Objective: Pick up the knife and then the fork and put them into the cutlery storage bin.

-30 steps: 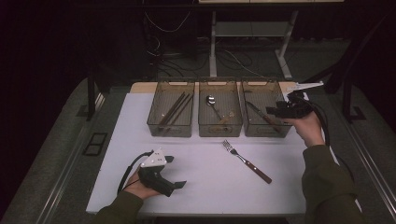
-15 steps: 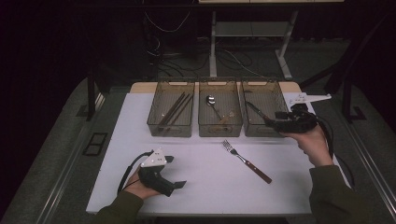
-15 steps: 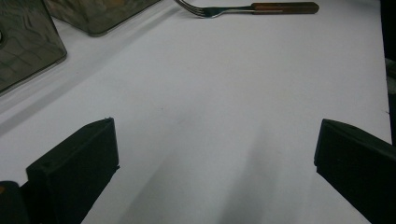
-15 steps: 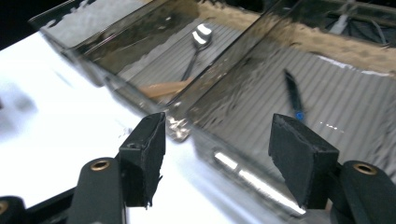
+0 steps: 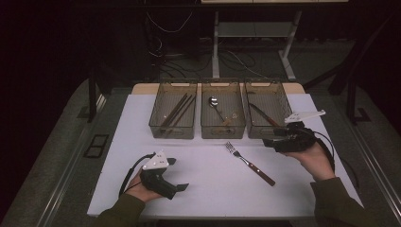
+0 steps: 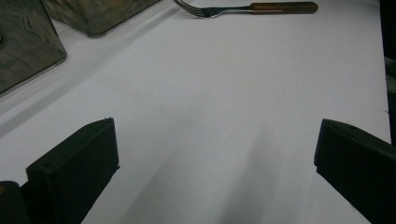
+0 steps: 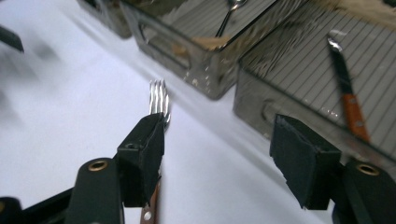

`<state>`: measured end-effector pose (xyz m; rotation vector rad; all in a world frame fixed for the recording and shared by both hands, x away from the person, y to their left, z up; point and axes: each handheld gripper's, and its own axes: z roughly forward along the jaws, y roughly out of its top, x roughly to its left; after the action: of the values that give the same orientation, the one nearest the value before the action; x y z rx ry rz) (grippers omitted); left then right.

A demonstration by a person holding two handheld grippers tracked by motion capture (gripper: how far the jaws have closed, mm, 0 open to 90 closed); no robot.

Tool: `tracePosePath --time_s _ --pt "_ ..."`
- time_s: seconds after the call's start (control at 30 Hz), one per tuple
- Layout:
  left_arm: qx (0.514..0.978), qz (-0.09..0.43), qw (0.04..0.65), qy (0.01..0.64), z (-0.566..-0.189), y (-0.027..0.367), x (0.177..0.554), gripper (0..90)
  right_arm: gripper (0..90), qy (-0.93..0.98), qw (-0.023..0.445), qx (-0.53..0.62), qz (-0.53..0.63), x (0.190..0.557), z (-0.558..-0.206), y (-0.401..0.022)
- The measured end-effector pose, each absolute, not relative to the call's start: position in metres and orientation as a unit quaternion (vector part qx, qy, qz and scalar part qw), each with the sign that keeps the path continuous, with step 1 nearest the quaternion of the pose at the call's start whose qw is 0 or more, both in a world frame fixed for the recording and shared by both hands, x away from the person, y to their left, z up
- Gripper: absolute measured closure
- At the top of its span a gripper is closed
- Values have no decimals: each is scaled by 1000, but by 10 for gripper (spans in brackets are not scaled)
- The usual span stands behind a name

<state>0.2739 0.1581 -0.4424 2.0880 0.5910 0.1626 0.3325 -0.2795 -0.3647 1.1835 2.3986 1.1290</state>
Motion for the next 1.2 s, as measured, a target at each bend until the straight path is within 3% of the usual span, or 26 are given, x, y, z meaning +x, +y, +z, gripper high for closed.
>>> tracePosePath --time_s 0.73,1.2 --pt "851 66 463 240 -442 157 273 0 547 896 48 373 236 331 -395 -227" --pt "851 65 463 240 -443 157 274 0 618 922 12 356 153 337 -411 -205"
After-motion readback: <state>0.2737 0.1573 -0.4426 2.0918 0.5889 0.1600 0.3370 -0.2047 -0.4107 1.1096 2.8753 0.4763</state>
